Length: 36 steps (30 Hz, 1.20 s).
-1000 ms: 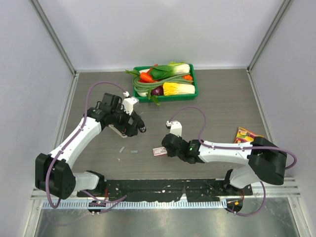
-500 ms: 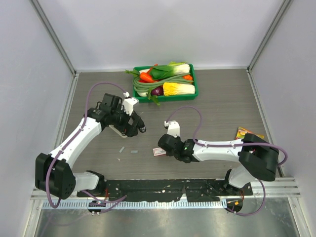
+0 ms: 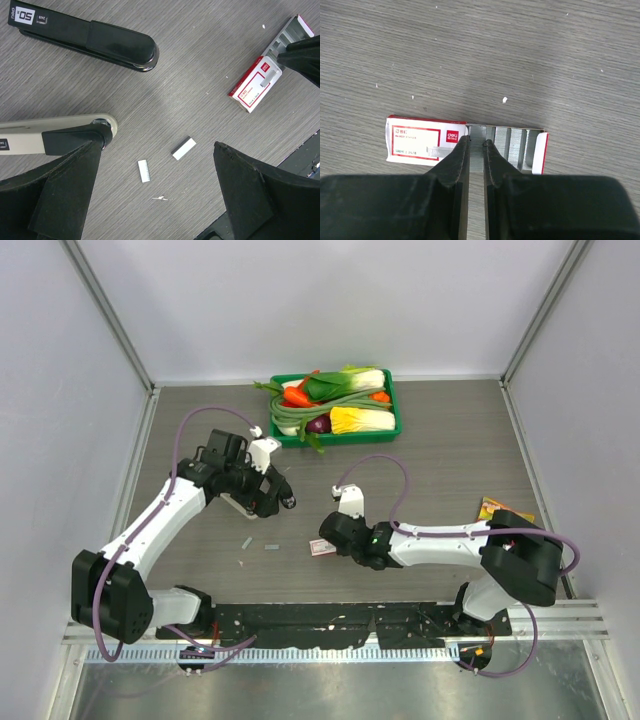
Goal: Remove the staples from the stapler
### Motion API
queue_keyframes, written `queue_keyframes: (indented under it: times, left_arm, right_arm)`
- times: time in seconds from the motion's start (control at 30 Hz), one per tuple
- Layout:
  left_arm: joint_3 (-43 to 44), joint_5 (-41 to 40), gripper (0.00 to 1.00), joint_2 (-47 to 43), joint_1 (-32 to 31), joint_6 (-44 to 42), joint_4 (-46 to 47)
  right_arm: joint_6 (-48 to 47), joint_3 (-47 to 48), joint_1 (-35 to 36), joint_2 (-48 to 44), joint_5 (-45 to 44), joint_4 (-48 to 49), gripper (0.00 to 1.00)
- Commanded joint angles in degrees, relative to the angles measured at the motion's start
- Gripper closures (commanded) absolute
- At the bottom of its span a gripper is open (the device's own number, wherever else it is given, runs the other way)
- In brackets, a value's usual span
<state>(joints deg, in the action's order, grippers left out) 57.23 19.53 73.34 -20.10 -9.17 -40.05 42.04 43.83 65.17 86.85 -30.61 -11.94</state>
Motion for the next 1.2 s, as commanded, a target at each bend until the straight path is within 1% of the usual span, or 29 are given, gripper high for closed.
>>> queue_keyframes:
  times: [0.0,1.17]
  left_arm:
    - [-0.28,0.42,0.0,-1.01,0.32,0.56,1.82]
    - [-0.46,1.39,0.0,-1.27,0.32,0.91,1.82]
  right_arm:
    - [0.15,1.34,0.4,0.25,-2.88,1.57,0.99]
    - [0.41,0.64,1.1,2.27,-3.67,2.36,0.99]
